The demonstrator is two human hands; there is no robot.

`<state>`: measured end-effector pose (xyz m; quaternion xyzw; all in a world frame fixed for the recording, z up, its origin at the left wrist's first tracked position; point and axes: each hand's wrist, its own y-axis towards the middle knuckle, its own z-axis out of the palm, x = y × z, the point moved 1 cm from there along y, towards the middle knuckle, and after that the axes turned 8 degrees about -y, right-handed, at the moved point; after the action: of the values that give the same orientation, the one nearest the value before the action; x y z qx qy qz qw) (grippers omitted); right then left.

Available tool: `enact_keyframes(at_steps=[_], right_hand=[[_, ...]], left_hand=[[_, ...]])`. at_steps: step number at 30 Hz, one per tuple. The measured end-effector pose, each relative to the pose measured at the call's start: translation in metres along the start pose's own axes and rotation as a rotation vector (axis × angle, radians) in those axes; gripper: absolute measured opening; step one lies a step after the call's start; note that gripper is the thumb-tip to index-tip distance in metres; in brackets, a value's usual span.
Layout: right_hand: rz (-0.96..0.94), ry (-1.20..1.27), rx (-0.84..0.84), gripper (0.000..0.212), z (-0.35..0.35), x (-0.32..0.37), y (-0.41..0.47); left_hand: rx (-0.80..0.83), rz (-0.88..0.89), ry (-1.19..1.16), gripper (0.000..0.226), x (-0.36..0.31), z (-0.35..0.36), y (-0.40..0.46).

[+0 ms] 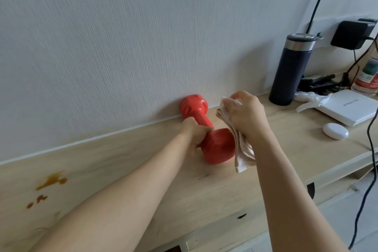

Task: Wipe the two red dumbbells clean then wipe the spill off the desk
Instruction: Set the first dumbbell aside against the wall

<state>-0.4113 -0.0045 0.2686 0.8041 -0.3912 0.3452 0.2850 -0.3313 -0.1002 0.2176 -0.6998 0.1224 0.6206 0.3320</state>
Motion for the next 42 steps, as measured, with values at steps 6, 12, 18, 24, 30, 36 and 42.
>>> enact_keyframes(at_steps=[6, 12, 18, 24, 30, 36, 42], right_hand=[[-0.063, 0.083, -0.025, 0.020, 0.000, 0.030, -0.008], [-0.009, 0.450, 0.272, 0.015, 0.048, 0.082, -0.049], [0.318, 0.885, 0.730, 0.026, 0.111, 0.127, -0.119], [0.520, 0.873, 0.978, 0.036, 0.161, 0.162, -0.184], [0.599, 0.848, 1.072, 0.038, 0.184, 0.178, -0.217], [0.549, 0.896, 1.108, 0.035, 0.196, 0.190, -0.235], [0.496, 0.850, 1.152, 0.036, 0.182, 0.183, -0.234]], left_hand=[[0.008, 0.041, -0.100, 0.015, -0.006, -0.045, -0.027], [-0.180, 0.146, -0.127, 0.017, -0.004, -0.132, -0.079], [-0.358, 0.166, -0.162, 0.012, 0.015, -0.219, -0.144], [-0.506, 0.228, -0.052, 0.016, 0.031, -0.296, -0.195], [-0.801, 0.290, 0.362, 0.039, 0.037, -0.376, -0.247], [-0.805, -0.227, 0.545, 0.100, 0.077, -0.405, -0.268], [-0.827, -0.110, 0.430, 0.066, 0.081, -0.400, -0.267]])
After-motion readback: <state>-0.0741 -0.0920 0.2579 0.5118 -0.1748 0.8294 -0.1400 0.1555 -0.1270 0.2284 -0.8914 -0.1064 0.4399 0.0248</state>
